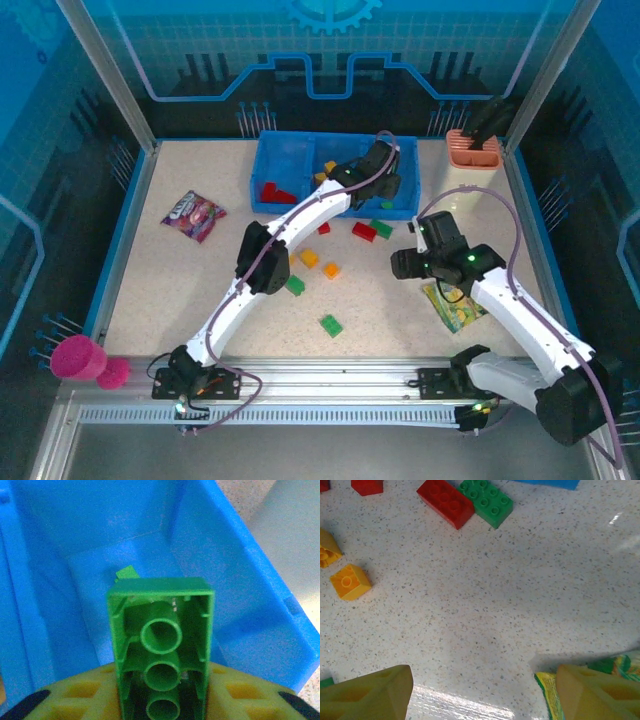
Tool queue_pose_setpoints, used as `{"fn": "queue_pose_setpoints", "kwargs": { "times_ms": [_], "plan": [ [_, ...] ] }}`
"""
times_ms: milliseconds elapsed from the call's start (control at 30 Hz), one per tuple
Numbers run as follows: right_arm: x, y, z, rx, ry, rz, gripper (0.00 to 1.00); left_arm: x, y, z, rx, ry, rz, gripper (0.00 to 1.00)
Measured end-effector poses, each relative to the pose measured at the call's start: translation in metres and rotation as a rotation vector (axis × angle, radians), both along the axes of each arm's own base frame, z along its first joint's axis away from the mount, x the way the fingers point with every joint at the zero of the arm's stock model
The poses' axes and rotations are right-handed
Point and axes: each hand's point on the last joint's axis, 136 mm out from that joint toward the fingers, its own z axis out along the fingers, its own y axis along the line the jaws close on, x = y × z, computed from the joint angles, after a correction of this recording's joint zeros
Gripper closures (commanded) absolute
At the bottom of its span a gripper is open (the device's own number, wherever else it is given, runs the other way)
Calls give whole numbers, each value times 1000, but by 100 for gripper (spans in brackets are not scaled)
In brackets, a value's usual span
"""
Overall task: Sort the legos into containers by color
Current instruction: Place the lego in the container.
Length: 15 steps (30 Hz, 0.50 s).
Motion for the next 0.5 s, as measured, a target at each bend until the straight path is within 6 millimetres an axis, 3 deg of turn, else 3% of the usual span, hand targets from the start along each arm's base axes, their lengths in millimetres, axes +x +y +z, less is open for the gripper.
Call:
{"fn": "queue_pose_setpoints", "kwargs": {
  "times_ms": [133, 267, 400, 500],
  "plan": [
    [8, 9, -9, 14, 17, 28, 23, -1, -2, 2, -5, 1, -15, 38],
    [19, 20, -25, 13, 49, 74, 23, -7, -3, 26, -25, -16, -44, 37],
    [35, 32, -39, 11, 85, 110, 23, -27, 13, 96, -46, -88, -75, 35],
    [52, 46, -42, 32, 89, 134, 23, -55, 42, 155, -53, -150, -69, 35]
  ]
}}
